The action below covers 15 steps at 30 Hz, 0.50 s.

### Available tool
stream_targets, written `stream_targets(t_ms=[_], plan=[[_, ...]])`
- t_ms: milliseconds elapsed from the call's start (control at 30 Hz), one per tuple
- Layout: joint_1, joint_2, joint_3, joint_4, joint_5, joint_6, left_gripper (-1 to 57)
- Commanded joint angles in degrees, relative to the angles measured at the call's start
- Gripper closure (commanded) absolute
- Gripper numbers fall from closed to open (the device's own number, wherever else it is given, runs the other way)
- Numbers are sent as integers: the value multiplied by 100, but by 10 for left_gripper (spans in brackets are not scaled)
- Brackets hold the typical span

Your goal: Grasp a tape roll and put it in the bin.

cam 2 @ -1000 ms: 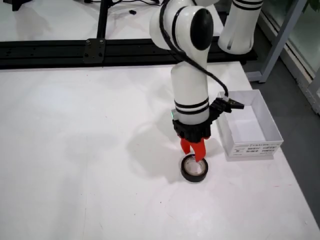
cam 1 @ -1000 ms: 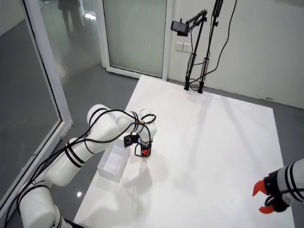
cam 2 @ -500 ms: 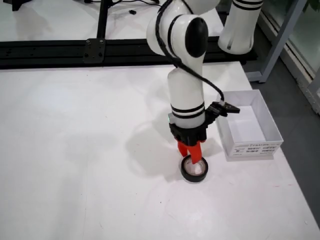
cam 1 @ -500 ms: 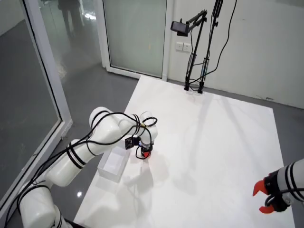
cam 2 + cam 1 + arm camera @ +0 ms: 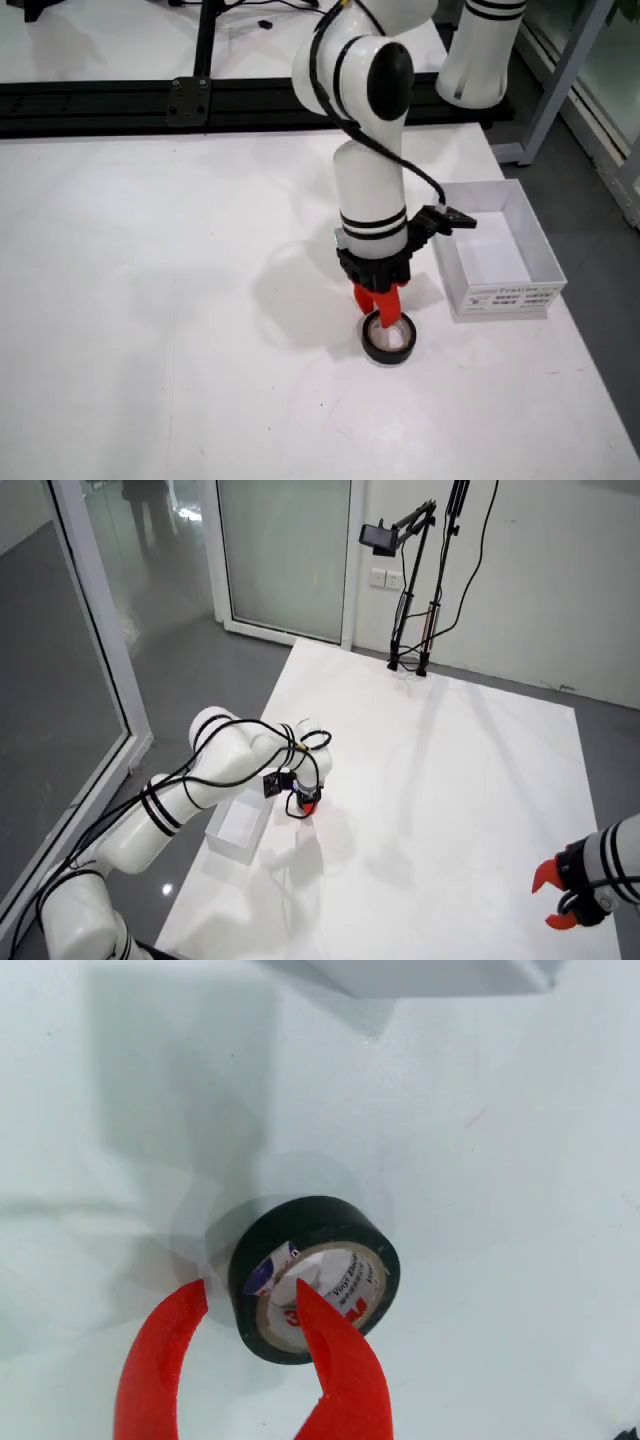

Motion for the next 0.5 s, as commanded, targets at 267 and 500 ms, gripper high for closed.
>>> stream_targets(t_ms=[267, 500], plan=[[19, 70, 79, -12, -60, 0, 461], [-25, 132, -71, -126, -7, 53, 572]])
